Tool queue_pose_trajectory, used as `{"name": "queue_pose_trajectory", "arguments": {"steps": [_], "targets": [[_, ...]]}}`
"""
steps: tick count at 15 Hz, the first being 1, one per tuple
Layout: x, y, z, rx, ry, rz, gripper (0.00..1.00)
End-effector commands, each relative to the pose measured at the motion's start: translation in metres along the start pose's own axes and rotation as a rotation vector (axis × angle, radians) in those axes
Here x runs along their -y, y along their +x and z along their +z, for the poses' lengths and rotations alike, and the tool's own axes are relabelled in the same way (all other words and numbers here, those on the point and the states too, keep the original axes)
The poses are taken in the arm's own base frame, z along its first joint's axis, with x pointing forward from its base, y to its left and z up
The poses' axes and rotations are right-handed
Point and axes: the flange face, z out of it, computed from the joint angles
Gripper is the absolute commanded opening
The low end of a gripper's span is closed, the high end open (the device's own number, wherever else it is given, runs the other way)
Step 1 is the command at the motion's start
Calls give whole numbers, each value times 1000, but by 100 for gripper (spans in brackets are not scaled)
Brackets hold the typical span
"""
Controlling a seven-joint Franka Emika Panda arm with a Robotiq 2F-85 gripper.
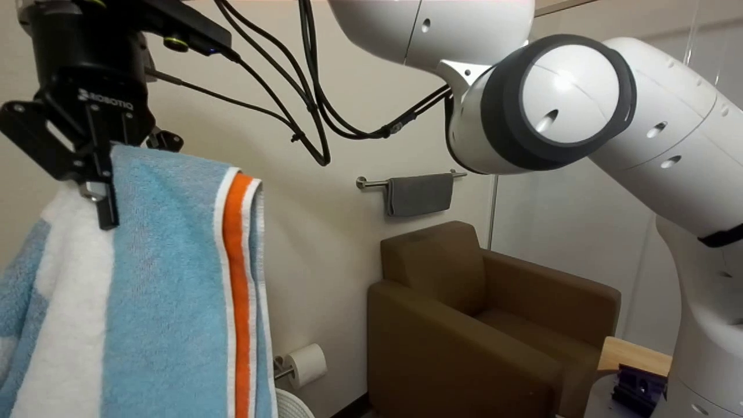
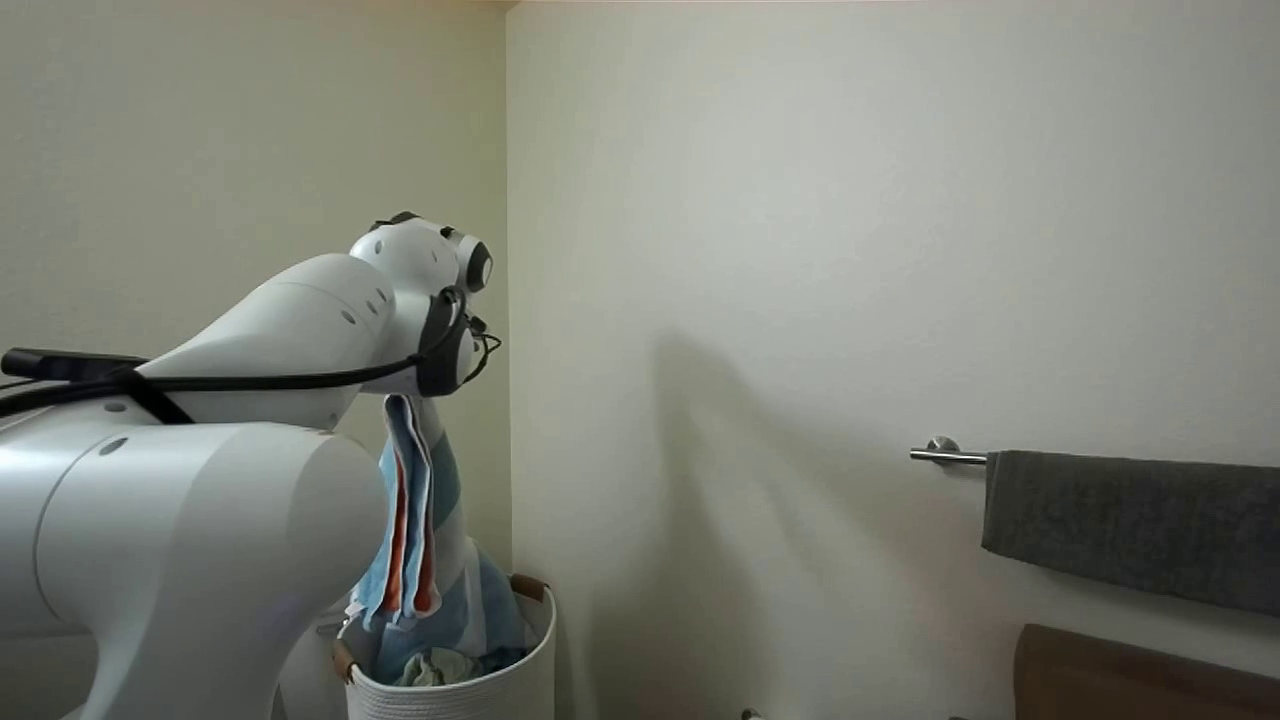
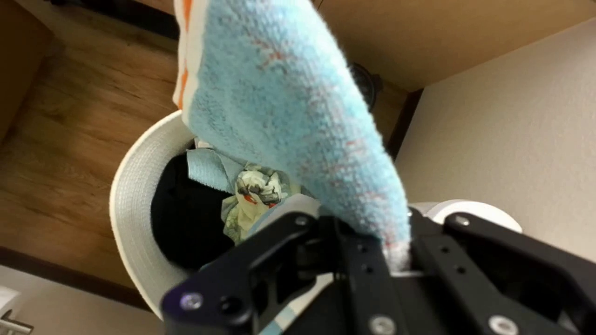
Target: Put the towels in the laundry hamper
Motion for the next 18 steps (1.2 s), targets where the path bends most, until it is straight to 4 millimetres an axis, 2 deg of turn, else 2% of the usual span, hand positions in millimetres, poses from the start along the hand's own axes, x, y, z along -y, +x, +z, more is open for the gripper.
{"name": "queue_pose_trajectory", "arguments": {"steps": [1,6,9,13,14,16,18], "targets": [[-15,-13,-16,42,-1,130,7],[-43,-31,-25,147,-70,261,7],[-50,-36,-27,173,-84,211,7],[-48,-32,-26,136,-101,124,6],[-48,-30,-26,123,-105,108,33],[-46,-27,-24,101,-120,77,38],[-47,-20,-23,74,-127,53,51]]}}
